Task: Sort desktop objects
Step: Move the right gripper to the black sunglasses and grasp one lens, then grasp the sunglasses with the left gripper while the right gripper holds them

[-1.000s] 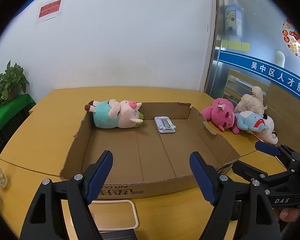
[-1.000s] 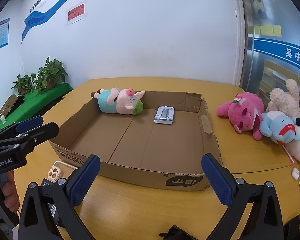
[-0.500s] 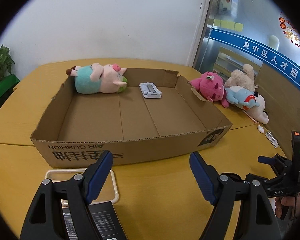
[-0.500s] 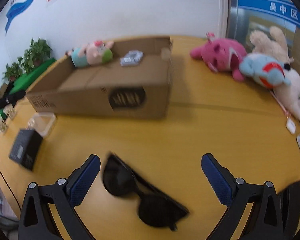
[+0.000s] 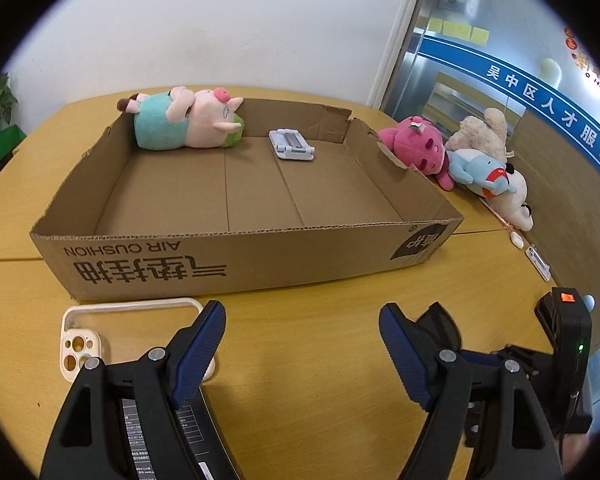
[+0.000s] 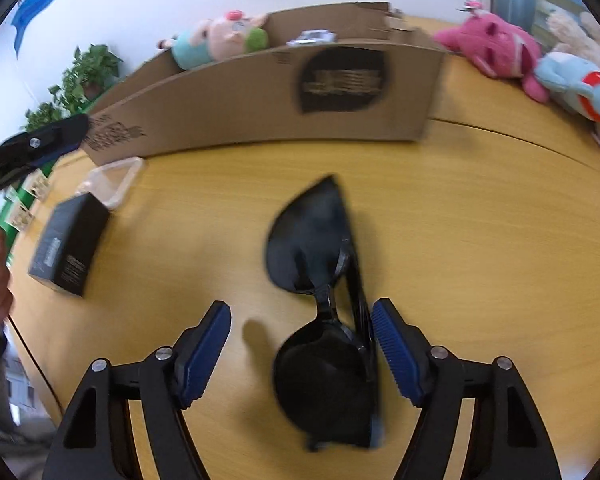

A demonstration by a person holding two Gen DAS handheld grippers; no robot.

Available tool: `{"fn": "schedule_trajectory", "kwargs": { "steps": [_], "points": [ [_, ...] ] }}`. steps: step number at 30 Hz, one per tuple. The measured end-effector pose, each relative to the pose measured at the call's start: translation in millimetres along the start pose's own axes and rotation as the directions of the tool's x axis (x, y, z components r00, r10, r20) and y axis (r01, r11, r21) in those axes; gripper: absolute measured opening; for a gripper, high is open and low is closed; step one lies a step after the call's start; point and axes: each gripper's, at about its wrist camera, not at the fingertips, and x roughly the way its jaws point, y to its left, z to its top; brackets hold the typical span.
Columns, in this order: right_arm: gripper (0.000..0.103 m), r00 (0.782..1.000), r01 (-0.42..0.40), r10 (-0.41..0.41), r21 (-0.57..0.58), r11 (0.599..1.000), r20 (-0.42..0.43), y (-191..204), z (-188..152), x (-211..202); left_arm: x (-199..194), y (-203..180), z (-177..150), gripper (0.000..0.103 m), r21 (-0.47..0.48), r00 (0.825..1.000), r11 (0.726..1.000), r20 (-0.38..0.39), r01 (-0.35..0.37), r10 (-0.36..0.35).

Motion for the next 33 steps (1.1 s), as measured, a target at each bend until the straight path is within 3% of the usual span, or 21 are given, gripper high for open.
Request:
{"fn": "schedule_trajectory", "kwargs": {
  "steps": [1,3,9,14,17,19,21,24,25,29,30,31,33],
  "points": [
    [0.066,1.0,-0.008,0.008,0.001,1.0,0.005,7,2,2,0,1,-1,0.079,-0.004,1.0,1.0,-0.005,0.005,-0.005],
    [0.05,1.0,-0.028,0.028,-0.005,1.0,0.01,16,4,5,2,2,-5,0.079,-0.01,1.0,1.0,-0.019,0.014,-0.015],
    [0.042,0.999,-0.033,0.033,-0.011,0.999,0.029,24,6,3,14,-2,-13,0.079,-0.046,0.993,0.995,-0.075,0.091,-0.094],
    [0.038,0.995,-0.096,0.095,0.036,0.995,0.036,26,8,6,26,-16,-18,0.079,-0.018,0.982,0.99,-0.121,0.142,-0.143],
    [0.037,0.992,-0.125,0.123,0.045,0.991,0.04,27,7,8,38,-22,-22,0.077,-0.034,0.966,0.982,-0.176,0.184,-0.187],
    [0.037,0.989,-0.145,0.144,0.045,0.988,0.038,29,6,8,47,-27,-27,0.076,-0.054,0.943,0.969,-0.225,0.241,-0.247],
    [0.037,0.986,-0.163,0.162,0.04,0.986,0.036,31,5,9,57,-33,-34,0.068,-0.074,0.912,0.953,-0.277,0.295,-0.303],
    [0.037,0.984,-0.176,0.175,0.025,0.984,0.032,35,7,11,71,-34,-43,0.063,-0.121,0.881,0.943,-0.334,0.311,-0.334],
    [0.037,0.983,-0.179,0.179,0.022,0.984,0.031,35,7,12,73,-33,-44,0.063,-0.143,0.877,0.939,-0.335,0.314,-0.344],
    [0.037,0.986,-0.165,0.164,0.016,0.986,0.036,39,6,11,75,-24,-46,0.04,-0.182,0.88,0.938,-0.331,0.294,-0.34],
    [0.037,0.986,-0.163,0.163,0.011,0.987,0.036,39,5,11,77,-20,-47,0.033,-0.218,0.865,0.924,-0.335,0.314,-0.373],
    [0.036,0.985,-0.167,0.166,0.008,0.986,0.035,40,5,11,78,-18,-49,0.032,-0.238,0.858,0.916,-0.335,0.322,-0.388],
    [0.036,0.986,-0.166,0.166,0.001,0.986,0.03,42,5,12,77,-17,-50,0.03,-0.241,0.861,0.917,-0.332,0.318,-0.386]
  ]
}}
